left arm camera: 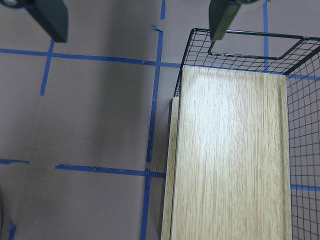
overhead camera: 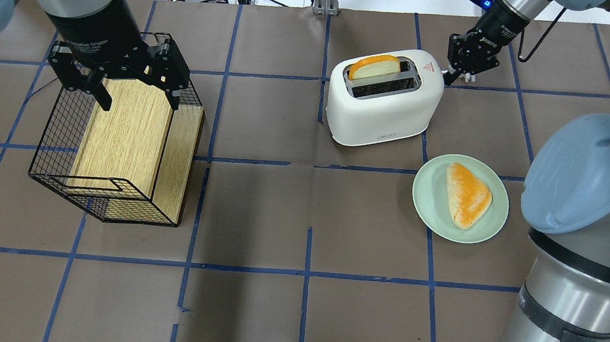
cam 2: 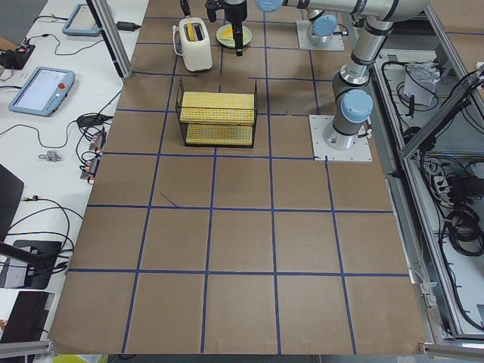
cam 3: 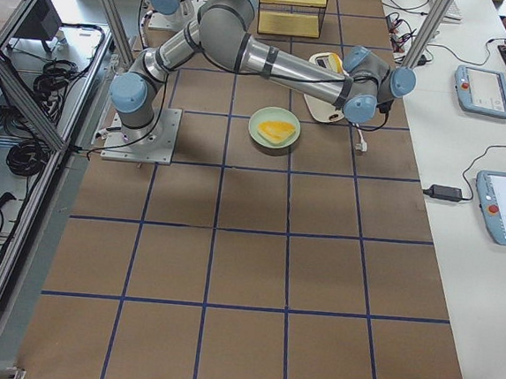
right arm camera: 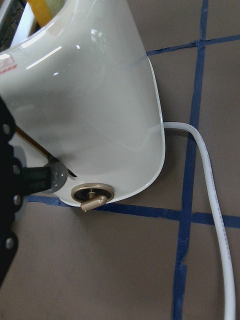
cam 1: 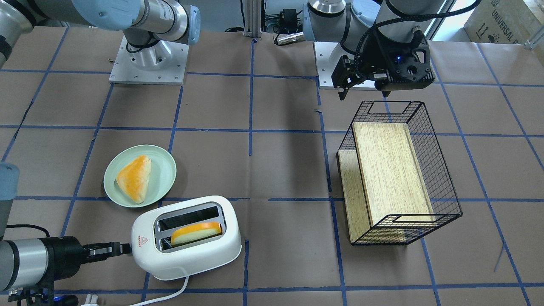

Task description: Press toaster with right arm

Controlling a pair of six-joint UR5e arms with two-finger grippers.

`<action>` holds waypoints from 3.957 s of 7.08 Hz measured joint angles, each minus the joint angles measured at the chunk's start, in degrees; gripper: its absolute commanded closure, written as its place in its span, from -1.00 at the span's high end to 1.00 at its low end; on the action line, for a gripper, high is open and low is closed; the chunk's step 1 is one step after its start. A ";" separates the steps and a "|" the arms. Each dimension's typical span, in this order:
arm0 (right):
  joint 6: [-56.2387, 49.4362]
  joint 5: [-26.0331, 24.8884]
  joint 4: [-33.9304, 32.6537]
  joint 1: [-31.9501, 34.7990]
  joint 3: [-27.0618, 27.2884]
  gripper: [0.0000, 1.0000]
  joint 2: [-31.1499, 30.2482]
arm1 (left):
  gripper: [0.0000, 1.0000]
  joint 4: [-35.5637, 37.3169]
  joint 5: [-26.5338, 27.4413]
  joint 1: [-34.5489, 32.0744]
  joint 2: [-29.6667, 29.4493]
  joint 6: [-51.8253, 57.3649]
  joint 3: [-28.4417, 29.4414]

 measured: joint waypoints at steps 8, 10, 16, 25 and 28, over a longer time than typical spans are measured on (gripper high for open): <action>-0.05 -0.17 0.05 -0.08 -0.15 -0.93 1.89 | 1.00 -0.04 0.00 0.00 0.00 0.00 0.03; 0.57 -0.67 0.02 0.07 -0.37 -0.58 0.39 | 1.00 -0.04 0.00 0.00 0.00 0.00 0.03; 3.77 -21.16 -4.04 6.37 -0.30 1.00 -14.63 | 1.00 -0.01 0.00 0.00 0.01 0.00 0.00; 3.88 -19.83 -7.44 5.76 26.96 1.00 -40.32 | 1.00 0.00 0.00 0.00 0.01 0.00 0.03; 4.02 -20.43 -7.70 5.30 32.92 1.00 -46.69 | 1.00 -0.03 0.00 0.00 0.00 0.00 0.03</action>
